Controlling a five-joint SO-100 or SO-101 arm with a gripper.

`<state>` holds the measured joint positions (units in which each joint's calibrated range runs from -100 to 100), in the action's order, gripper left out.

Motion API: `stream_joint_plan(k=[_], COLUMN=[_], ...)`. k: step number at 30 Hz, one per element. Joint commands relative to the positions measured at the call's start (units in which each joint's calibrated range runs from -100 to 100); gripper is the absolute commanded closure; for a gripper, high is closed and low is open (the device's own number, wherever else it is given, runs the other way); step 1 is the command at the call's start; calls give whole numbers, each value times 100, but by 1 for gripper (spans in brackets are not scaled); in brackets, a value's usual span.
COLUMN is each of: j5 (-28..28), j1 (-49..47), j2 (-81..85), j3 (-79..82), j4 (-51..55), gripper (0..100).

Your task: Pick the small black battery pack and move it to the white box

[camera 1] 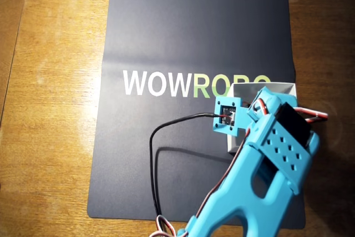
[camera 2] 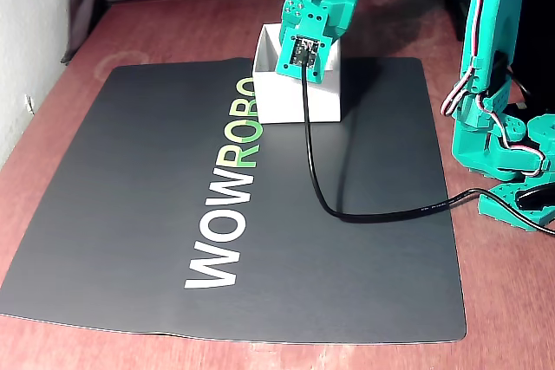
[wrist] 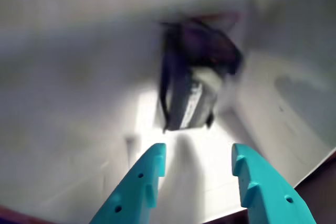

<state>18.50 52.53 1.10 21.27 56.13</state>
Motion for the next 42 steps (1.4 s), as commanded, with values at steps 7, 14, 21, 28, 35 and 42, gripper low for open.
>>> stream_joint_plan(k=[7,14,21,28,35,42], j5=[6,-27,-407,-1255,-2130,-2325], j1=[-28,-555,-2338,-4567,-6104,-6221], j2=[280,394,920,1394,1508,1551], j3=[9,-427,-635,-653,-526,154], j4=[-65,-21,-12,-4,-4,-65], gripper=[86,86,86,86,86,86])
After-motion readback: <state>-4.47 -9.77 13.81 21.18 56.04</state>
